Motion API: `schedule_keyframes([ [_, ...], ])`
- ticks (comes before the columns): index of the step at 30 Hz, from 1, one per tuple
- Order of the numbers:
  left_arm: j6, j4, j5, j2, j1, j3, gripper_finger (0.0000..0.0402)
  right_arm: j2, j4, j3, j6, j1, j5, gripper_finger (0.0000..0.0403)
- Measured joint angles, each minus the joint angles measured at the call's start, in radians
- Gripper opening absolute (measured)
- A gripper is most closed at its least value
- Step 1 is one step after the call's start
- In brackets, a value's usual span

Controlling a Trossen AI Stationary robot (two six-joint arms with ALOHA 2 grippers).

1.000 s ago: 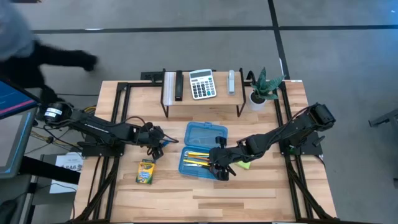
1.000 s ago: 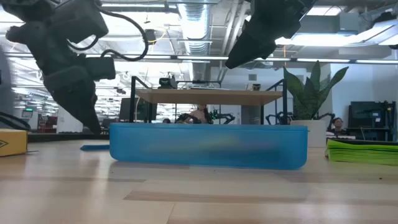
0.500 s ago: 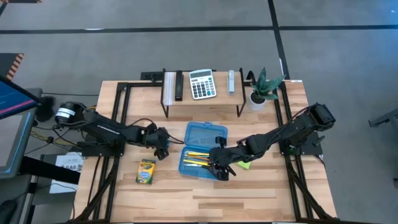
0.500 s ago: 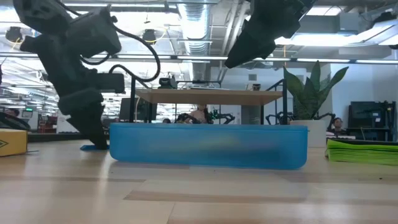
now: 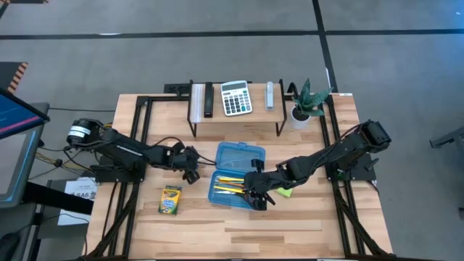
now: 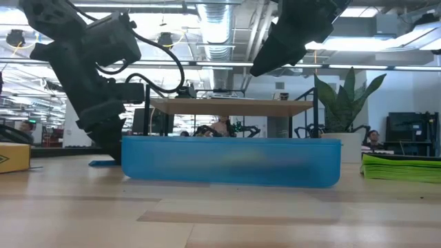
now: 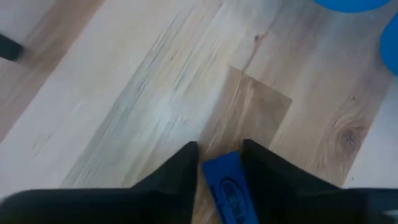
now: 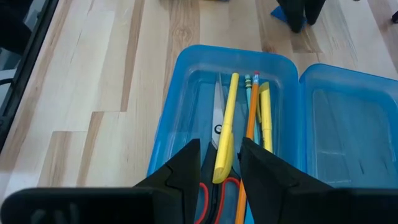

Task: Pack school essentials
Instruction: Put the blue eraser into the blue supply box

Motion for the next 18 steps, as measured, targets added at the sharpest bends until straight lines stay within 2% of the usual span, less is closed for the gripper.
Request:
schedule_keyframes([
  [6, 0.000, 0.014, 0.001, 0.002, 0.002, 0.000, 0.0011, 0.000, -0.001, 0.000, 0.000, 0.000, 0.000, 0.0131],
  [18, 0.038, 0.014, 0.035, -0.046, 0.001, -0.006, 0.0000, 0.000, -0.001, 0.000, 0.000, 0.000, 0.000, 0.0131],
])
